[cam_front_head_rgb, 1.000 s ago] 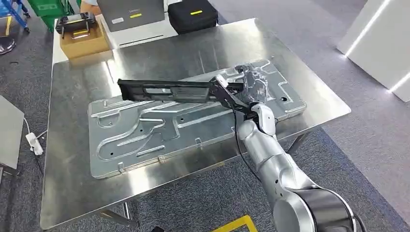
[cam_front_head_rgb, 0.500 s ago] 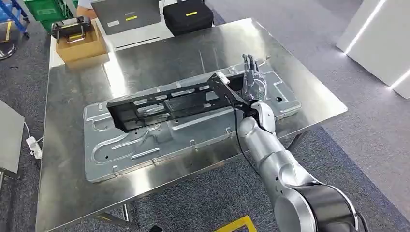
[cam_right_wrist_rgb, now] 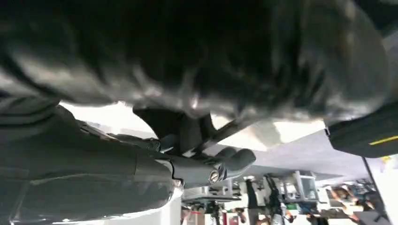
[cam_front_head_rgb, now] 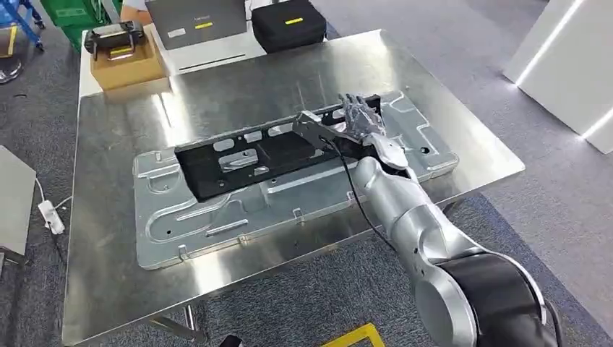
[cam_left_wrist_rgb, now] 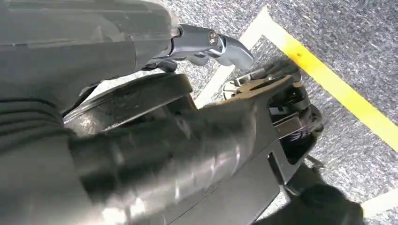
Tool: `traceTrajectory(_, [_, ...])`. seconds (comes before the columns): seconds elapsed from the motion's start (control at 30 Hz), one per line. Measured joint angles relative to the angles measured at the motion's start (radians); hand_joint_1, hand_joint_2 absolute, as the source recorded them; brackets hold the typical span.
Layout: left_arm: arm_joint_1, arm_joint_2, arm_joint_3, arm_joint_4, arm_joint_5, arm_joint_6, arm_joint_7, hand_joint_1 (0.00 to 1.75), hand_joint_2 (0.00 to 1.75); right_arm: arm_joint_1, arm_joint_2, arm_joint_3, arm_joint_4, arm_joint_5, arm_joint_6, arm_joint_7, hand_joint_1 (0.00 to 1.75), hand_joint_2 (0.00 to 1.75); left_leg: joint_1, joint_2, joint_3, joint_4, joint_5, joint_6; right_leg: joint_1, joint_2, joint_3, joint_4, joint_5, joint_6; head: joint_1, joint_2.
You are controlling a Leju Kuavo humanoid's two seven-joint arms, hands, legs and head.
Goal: Take the parts from the cabinet and place them on the table.
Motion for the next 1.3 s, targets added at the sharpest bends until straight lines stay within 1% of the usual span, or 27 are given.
traceTrajectory(0.03, [0.001, 0.000, 0.001, 0.000, 0.000, 0.000, 0.000, 0.00, 0.00, -0.001, 0.000, 0.006, 0.002, 0.000, -0.002, -0.002, 0.00, 0.00, 0.001, 0.000, -0.001, -0.003, 0.003, -0.004, -0.003, 0.000, -0.003, 0.002, 0.001, -0.003, 0.000, 0.000])
traceTrajectory(0.1, [0.001, 0.000, 0.003, 0.000, 0.001, 0.000, 0.000, 0.00, 0.00, -0.005, -0.001, 0.014, 0.005, -0.002, -0.005, -0.003, 0.00, 0.00, 0.003, -0.001, 0.003, -0.009, 0.006, -0.013, 0.001, 0.001, -0.003, 0.000, 0.002, -0.010, 0.000, 0.000])
traceTrajectory(0.17, [0.001, 0.001, 0.006, 0.000, 0.001, 0.002, 0.000, 0.00, 0.00, -0.010, 0.000, 0.017, 0.010, -0.002, -0.005, -0.003, 0.00, 0.00, 0.004, -0.001, -0.002, 0.007, -0.014, -0.024, -0.008, -0.004, 0.008, -0.016, 0.010, -0.023, 0.000, 0.000])
traceTrajectory(0.2, [0.001, 0.002, 0.007, 0.000, 0.001, 0.002, 0.000, 0.00, 0.00, -0.012, 0.000, 0.021, 0.012, -0.002, -0.005, -0.003, 0.00, 0.00, 0.005, 0.000, -0.023, 0.053, -0.046, -0.028, -0.009, -0.005, 0.009, -0.018, 0.012, -0.028, -0.001, 0.000])
traceTrajectory(0.27, [0.001, 0.002, 0.010, 0.000, 0.001, 0.002, -0.001, 0.00, 0.00, -0.010, 0.000, 0.024, 0.016, -0.002, -0.005, -0.003, 0.00, 0.00, 0.008, 0.001, -0.093, 0.209, -0.117, -0.035, -0.009, -0.007, 0.008, -0.018, 0.011, -0.030, -0.001, 0.000])
traceTrajectory(0.3, [0.001, 0.003, 0.012, 0.000, 0.001, 0.002, -0.001, 0.00, 0.00, -0.009, 0.000, 0.024, 0.019, -0.002, -0.005, -0.003, 0.00, 0.00, 0.008, 0.001, -0.124, 0.277, -0.138, -0.038, -0.008, -0.007, 0.008, -0.017, 0.011, -0.030, 0.000, 0.000])
traceTrajectory(0.33, [0.001, 0.003, 0.013, 0.000, 0.001, 0.002, -0.001, 0.00, 0.00, -0.009, 0.000, 0.026, 0.020, -0.002, -0.005, -0.003, 0.00, 0.00, 0.008, 0.001, -0.134, 0.297, -0.138, -0.038, -0.008, -0.007, 0.008, -0.017, 0.011, -0.030, -0.001, 0.000])
traceTrajectory(0.47, [0.001, 0.003, 0.014, 0.000, 0.001, 0.002, -0.001, 0.00, 0.00, -0.009, 0.000, 0.027, 0.021, -0.002, -0.005, -0.003, 0.00, 0.00, 0.008, 0.001, -0.135, 0.300, -0.134, -0.038, -0.008, -0.007, 0.008, -0.017, 0.011, -0.030, 0.000, 0.000])
traceTrajectory(0.5, [0.001, 0.003, 0.016, 0.000, 0.001, 0.002, -0.001, 0.00, 0.00, -0.010, -0.001, 0.032, 0.024, -0.002, -0.005, -0.003, 0.00, 0.00, 0.009, 0.001, -0.099, 0.223, -0.078, -0.036, -0.008, -0.005, 0.010, -0.016, 0.011, -0.030, -0.001, 0.000])
traceTrajectory(0.53, [0.003, 0.004, 0.016, 0.000, 0.001, 0.002, 0.000, 0.00, 0.00, -0.011, -0.001, 0.032, 0.025, -0.002, -0.005, -0.003, 0.00, 0.00, 0.009, 0.001, -0.030, 0.084, -0.010, -0.032, -0.008, -0.003, 0.012, -0.015, 0.010, -0.028, -0.001, 0.000])
traceTrajectory(0.57, [0.004, 0.006, 0.016, 0.000, 0.001, 0.002, 0.000, 0.00, 0.00, -0.014, -0.004, 0.032, 0.027, -0.002, -0.005, -0.001, 0.00, 0.00, 0.003, 0.000, 0.015, -0.014, -0.001, -0.019, -0.003, 0.001, 0.005, -0.011, 0.010, -0.014, 0.001, 0.000])
traceTrajectory(0.63, [0.004, 0.006, 0.016, 0.000, 0.001, 0.002, 0.000, 0.00, 0.00, -0.014, -0.005, 0.035, 0.029, -0.002, -0.005, 0.000, 0.00, 0.00, -0.001, 0.000, 0.012, -0.014, 0.000, -0.013, -0.006, 0.000, 0.005, -0.015, 0.014, -0.005, 0.001, 0.000])
traceTrajectory(0.7, [0.004, 0.005, 0.016, 0.000, 0.002, 0.002, 0.000, 0.00, 0.00, -0.015, -0.006, 0.037, 0.031, -0.003, -0.005, 0.000, 0.00, 0.00, 0.009, 0.004, 0.020, -0.029, 0.011, 0.001, -0.008, 0.000, 0.001, -0.002, 0.003, 0.007, 0.000, 0.000])
traceTrajectory(0.73, [0.004, 0.005, 0.016, 0.000, 0.005, 0.003, 0.003, 0.00, 0.00, -0.015, -0.006, 0.037, 0.032, -0.003, -0.005, 0.000, 0.00, 0.00, 0.008, 0.004, 0.020, -0.030, 0.015, 0.007, -0.006, -0.001, -0.014, 0.031, -0.024, 0.011, 0.001, 0.000])
traceTrajectory(0.8, [0.004, 0.005, 0.017, 0.000, 0.008, 0.003, 0.017, 0.00, 0.00, -0.009, -0.008, 0.038, 0.036, -0.006, -0.006, 0.000, 0.00, 0.00, 0.007, 0.007, 0.017, -0.029, 0.018, 0.012, -0.007, -0.001, -0.077, 0.177, -0.111, 0.015, 0.002, 0.000])
traceTrajectory(0.83, [0.005, 0.006, 0.018, 0.000, 0.009, 0.003, 0.021, 0.00, 0.00, -0.005, -0.009, 0.039, 0.038, -0.006, -0.006, -0.002, 0.00, 0.00, 0.007, 0.007, 0.014, -0.028, 0.019, 0.013, -0.008, -0.001, -0.106, 0.244, -0.138, 0.017, 0.001, 0.000])
traceTrajectory(0.87, [0.007, 0.007, 0.018, 0.000, 0.009, 0.003, 0.023, 0.00, 0.00, -0.001, -0.010, 0.040, 0.040, -0.006, -0.009, -0.003, 0.00, 0.00, 0.007, 0.007, 0.012, -0.025, 0.019, 0.013, -0.009, -0.001, -0.121, 0.278, -0.144, 0.018, 0.002, 0.000])
traceTrajectory(0.9, [0.011, 0.007, 0.019, 0.000, 0.009, 0.003, 0.026, 0.00, 0.00, 0.002, -0.010, 0.042, 0.042, -0.009, -0.014, -0.007, 0.00, 0.00, 0.007, 0.007, 0.010, -0.022, 0.018, 0.012, -0.012, -0.001, -0.114, 0.269, -0.124, 0.019, 0.002, 0.000])
traceTrajectory(0.93, [0.012, 0.007, 0.020, 0.000, 0.009, 0.003, 0.027, 0.00, 0.00, 0.002, -0.010, 0.045, 0.042, -0.011, -0.021, -0.010, 0.00, 0.00, 0.007, 0.006, 0.009, -0.018, 0.017, 0.011, -0.014, -0.002, -0.083, 0.213, -0.087, 0.019, 0.001, 0.000])
traceTrajectory(1.0, [0.013, 0.007, 0.021, 0.000, 0.009, 0.001, 0.028, 0.00, 0.00, 0.001, -0.010, 0.049, 0.042, -0.013, -0.066, -0.021, 0.00, 0.00, 0.008, 0.005, 0.007, -0.009, 0.013, 0.005, -0.018, -0.003, 0.007, 0.044, -0.009, 0.016, 0.001, 0.000])
traceTrajectory(1.03, [0.013, 0.007, 0.021, 0.000, 0.008, 0.000, 0.028, 0.00, 0.00, 0.007, -0.010, 0.050, 0.042, -0.013, -0.116, -0.031, 0.00, 0.00, 0.005, 0.004, 0.001, -0.005, 0.011, 0.001, -0.015, -0.001, 0.023, 0.011, -0.027, 0.014, 0.001, 0.000])
traceTrajectory(1.13, [0.018, 0.007, 0.022, 0.000, 0.004, 0.000, 0.026, 0.00, 0.00, 0.041, -0.010, 0.064, 0.021, 0.003, -0.401, -0.074, 0.00, 0.00, 0.003, 0.001, -0.011, -0.003, 0.022, -0.017, -0.008, 0.000, 0.010, 0.009, -0.010, 0.000, 0.000, 0.000])
traceTrajectory(1.17, [0.021, 0.006, 0.022, 0.000, 0.000, 0.000, 0.025, 0.00, 0.00, 0.052, -0.012, 0.070, 0.011, 0.030, -0.500, -0.085, 0.00, 0.00, 0.004, 0.000, -0.012, -0.004, 0.026, -0.024, -0.008, 0.000, 0.008, 0.004, -0.003, -0.009, 0.000, 0.000])
traceTrajectory(1.2, [0.022, 0.006, 0.023, 0.000, -0.003, 0.003, 0.024, 0.00, 0.00, 0.069, -0.013, 0.074, -0.018, 0.081, -0.558, -0.088, 0.00, 0.00, 0.008, 0.001, -0.018, 0.005, 0.012, -0.027, -0.015, -0.003, 0.007, -0.005, 0.007, -0.021, 0.000, 0.000])
traceTrajectory(1.23, [0.022, 0.004, 0.023, 0.000, -0.004, 0.004, 0.024, 0.00, 0.00, 0.094, -0.013, 0.073, -0.065, 0.138, -0.578, -0.093, 0.00, 0.00, 0.008, 0.002, -0.026, 0.029, -0.022, -0.032, -0.014, -0.003, 0.004, -0.009, 0.013, -0.026, 0.000, 0.000])
traceTrajectory(1.27, [0.022, 0.003, 0.023, 0.000, -0.004, 0.007, 0.024, 0.00, 0.00, 0.123, -0.013, 0.067, -0.129, 0.206, -0.588, -0.105, 0.00, 0.00, 0.009, 0.002, -0.042, 0.084, -0.070, -0.035, -0.013, -0.004, -0.001, -0.009, 0.018, -0.033, -0.002, 0.000])
traceTrajectory(1.3, [0.022, 0.002, 0.023, 0.000, -0.007, 0.010, 0.024, 0.00, 0.00, 0.150, -0.011, 0.056, -0.177, 0.259, -0.594, -0.115, 0.00, 0.00, 0.010, 0.002, -0.065, 0.159, -0.119, -0.038, -0.011, -0.005, -0.010, -0.009, 0.023, -0.034, -0.002, 0.000])
